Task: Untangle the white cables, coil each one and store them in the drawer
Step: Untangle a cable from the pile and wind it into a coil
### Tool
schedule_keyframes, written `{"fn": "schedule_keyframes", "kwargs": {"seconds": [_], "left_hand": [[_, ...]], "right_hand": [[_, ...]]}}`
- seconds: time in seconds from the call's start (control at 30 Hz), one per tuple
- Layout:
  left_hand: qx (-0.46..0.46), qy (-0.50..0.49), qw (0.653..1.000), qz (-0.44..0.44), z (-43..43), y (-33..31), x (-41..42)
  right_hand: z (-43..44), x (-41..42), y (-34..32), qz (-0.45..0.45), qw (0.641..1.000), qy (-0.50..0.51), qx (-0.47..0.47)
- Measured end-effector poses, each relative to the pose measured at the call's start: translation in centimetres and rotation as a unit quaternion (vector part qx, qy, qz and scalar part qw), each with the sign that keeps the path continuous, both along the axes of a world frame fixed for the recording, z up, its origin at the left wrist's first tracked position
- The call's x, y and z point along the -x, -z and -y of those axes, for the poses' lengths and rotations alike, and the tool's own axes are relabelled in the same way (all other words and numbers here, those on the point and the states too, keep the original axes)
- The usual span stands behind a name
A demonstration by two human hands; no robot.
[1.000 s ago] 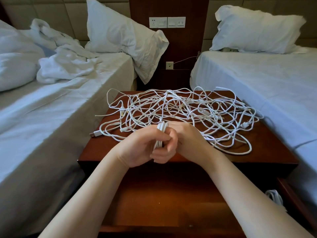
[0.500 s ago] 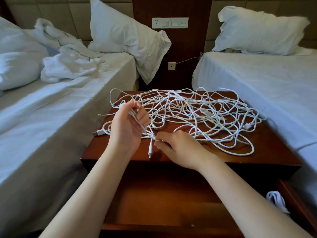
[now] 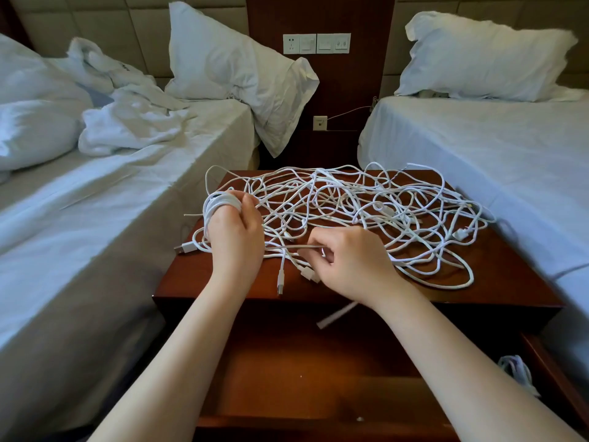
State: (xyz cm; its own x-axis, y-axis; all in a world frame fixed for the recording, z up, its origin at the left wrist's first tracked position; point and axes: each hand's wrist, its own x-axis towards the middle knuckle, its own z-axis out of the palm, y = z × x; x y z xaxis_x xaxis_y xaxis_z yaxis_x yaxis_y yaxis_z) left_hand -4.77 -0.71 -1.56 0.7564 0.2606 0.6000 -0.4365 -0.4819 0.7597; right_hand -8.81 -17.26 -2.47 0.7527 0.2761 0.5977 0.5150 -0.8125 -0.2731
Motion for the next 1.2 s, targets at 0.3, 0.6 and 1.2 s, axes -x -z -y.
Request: {"fn": "schedule_keyframes", "kwargs": {"seconds": [0.3,0.6,1.2], "left_hand": [[-0.205,0.051,0.974,-0.080,0.8,0.3,0.5],[0.019,0.440,0.826,-0.353,1.0,-0.3,0.9],[0.067,0.661,0.645,-0.377,-0.6,-0.8,1.3]], "right_hand": [[0.5,-0.5,-0.1,0.180,0.984,0.010,-0.015],[1.0,-0.6,-0.4,0.212,0.977,0.014,-0.029],[1.5,0.1,-1.8,-0.185,0.941,-0.179,-0.219]]}}
